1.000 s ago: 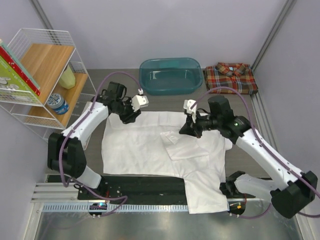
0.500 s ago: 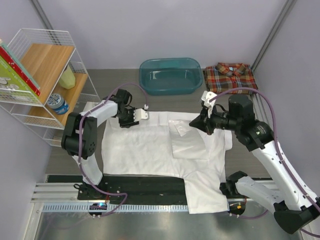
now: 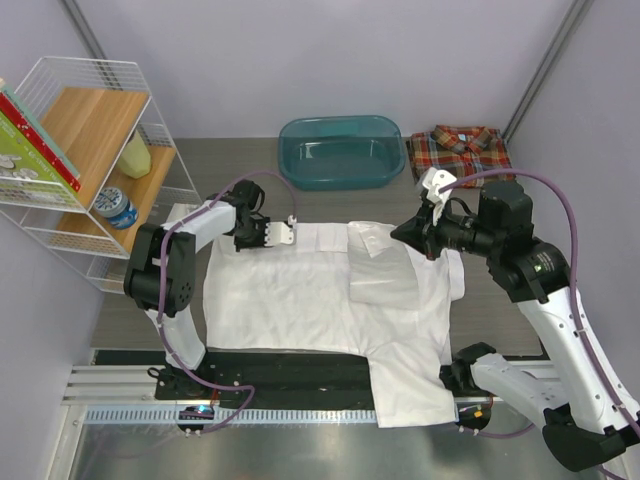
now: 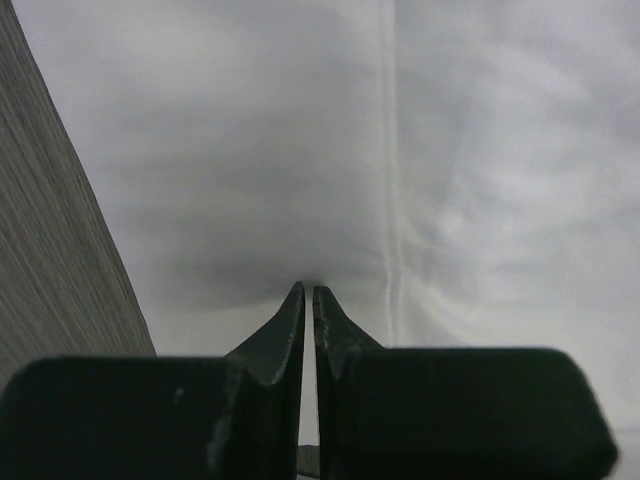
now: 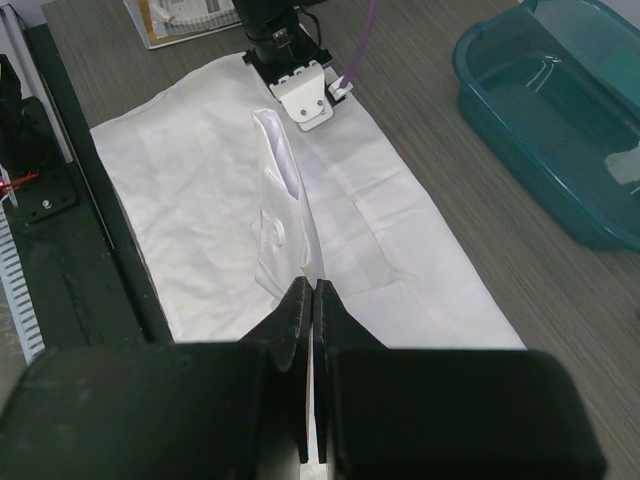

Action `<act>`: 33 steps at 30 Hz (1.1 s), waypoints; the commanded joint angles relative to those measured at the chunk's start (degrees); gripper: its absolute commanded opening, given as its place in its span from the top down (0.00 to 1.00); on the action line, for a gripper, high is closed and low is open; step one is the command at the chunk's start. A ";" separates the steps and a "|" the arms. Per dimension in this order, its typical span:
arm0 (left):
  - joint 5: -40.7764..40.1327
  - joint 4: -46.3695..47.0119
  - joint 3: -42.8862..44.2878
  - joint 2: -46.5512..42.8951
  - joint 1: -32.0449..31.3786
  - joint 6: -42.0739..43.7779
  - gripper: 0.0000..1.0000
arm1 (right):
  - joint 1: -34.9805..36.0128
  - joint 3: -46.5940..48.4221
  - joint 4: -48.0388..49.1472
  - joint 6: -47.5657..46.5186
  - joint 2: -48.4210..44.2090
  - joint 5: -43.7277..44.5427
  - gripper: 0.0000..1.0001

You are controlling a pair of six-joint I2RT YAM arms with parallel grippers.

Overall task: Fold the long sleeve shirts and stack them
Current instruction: Fold the shirt

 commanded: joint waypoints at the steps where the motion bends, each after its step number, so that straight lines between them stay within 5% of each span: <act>1: -1.25 -2.98 0.83 -0.40 0.58 3.31 0.95 | -0.32 2.77 -0.99 -0.97 -0.79 0.59 0.99; 7: -1.51 -8.08 0.58 -2.07 1.20 4.72 0.66 | -0.49 2.60 -1.69 -1.50 -1.06 0.94 0.99; 17: -6.52 -7.82 -0.31 -0.14 4.36 9.29 0.57 | -0.75 2.86 -1.87 -2.12 -0.62 0.94 0.99; 21: -6.96 -8.61 1.01 0.13 5.33 10.70 0.64 | -0.76 2.95 -1.96 -2.38 -0.36 0.94 0.99; 25: -7.58 -7.91 1.71 0.65 6.12 11.75 0.87 | -0.93 3.12 -2.04 -2.21 -0.26 0.51 0.99; 33: -10.13 -2.81 2.59 4.87 8.23 12.98 0.92 | -0.84 3.21 -2.39 -2.56 -0.09 -0.72 0.99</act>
